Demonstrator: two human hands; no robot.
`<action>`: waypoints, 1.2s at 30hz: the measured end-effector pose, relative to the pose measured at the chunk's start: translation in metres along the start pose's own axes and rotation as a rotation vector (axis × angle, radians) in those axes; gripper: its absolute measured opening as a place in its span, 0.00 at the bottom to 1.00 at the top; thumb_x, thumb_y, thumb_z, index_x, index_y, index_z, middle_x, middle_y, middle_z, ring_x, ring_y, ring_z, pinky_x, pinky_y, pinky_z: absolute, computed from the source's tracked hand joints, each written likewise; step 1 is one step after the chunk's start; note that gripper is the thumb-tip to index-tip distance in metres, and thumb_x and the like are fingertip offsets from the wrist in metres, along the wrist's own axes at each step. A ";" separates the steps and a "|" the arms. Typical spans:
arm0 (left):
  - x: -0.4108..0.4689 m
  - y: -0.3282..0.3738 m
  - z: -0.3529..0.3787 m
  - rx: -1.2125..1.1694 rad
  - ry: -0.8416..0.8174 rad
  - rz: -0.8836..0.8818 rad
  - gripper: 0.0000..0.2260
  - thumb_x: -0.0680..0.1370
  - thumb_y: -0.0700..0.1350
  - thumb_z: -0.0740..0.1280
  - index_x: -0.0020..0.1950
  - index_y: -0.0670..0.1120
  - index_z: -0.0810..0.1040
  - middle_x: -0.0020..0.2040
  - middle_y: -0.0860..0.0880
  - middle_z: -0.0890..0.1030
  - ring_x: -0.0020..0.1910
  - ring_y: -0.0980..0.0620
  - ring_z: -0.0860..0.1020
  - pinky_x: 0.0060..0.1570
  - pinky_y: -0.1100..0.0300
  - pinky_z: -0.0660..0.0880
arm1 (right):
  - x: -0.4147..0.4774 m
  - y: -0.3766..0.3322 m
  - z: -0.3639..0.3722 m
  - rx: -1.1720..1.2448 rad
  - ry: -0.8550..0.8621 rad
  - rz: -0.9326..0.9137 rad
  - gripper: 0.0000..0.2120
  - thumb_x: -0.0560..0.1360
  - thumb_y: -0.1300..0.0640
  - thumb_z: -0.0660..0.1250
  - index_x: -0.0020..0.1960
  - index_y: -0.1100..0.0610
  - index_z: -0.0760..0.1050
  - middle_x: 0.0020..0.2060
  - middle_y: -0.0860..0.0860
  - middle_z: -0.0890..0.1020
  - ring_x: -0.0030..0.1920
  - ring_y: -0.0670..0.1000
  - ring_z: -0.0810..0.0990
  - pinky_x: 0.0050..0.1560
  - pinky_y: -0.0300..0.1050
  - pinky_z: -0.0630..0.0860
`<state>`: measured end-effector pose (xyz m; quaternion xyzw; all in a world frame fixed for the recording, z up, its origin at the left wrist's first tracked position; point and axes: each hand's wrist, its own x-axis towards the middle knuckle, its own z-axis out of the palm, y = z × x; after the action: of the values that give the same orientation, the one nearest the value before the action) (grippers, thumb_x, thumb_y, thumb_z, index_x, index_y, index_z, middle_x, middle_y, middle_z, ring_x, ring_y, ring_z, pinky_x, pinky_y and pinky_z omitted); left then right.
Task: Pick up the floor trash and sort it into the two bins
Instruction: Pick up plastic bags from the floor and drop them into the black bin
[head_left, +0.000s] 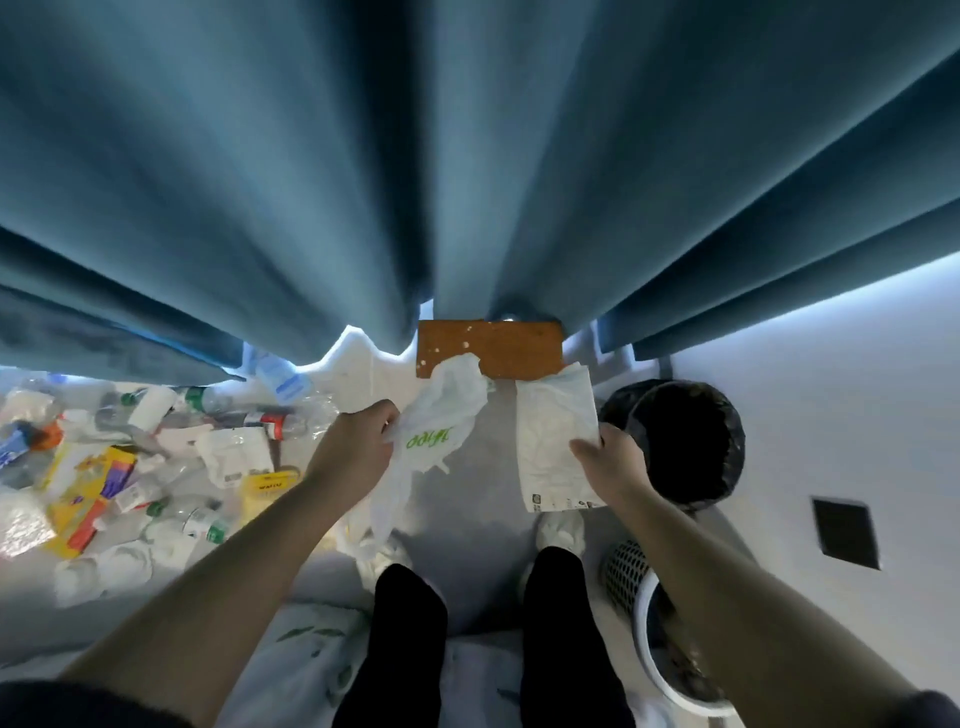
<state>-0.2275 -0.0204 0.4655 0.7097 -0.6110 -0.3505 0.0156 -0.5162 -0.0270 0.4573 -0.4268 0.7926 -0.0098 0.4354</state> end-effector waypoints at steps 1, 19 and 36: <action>0.005 0.020 0.007 0.009 -0.012 0.023 0.00 0.77 0.41 0.65 0.47 0.45 0.75 0.41 0.49 0.79 0.40 0.48 0.77 0.37 0.61 0.70 | 0.006 0.019 -0.013 0.030 0.018 0.038 0.06 0.77 0.56 0.64 0.50 0.59 0.74 0.43 0.54 0.79 0.40 0.52 0.77 0.34 0.42 0.68; 0.112 0.337 0.215 0.079 -0.259 0.300 0.05 0.76 0.37 0.61 0.44 0.45 0.74 0.35 0.50 0.72 0.36 0.50 0.71 0.28 0.60 0.61 | 0.085 0.260 -0.159 0.437 0.274 0.355 0.09 0.77 0.58 0.63 0.55 0.59 0.76 0.48 0.54 0.79 0.48 0.55 0.77 0.44 0.44 0.69; 0.230 0.282 0.485 1.120 -0.496 0.873 0.30 0.81 0.52 0.53 0.78 0.47 0.40 0.78 0.40 0.42 0.76 0.39 0.45 0.74 0.43 0.45 | 0.225 0.349 -0.045 0.459 0.441 0.354 0.05 0.78 0.56 0.61 0.45 0.56 0.73 0.38 0.45 0.78 0.39 0.44 0.76 0.34 0.37 0.68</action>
<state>-0.7180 -0.0967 0.1172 0.2049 -0.9094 -0.0987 -0.3483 -0.8380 0.0245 0.1970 -0.1619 0.9063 -0.2036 0.3332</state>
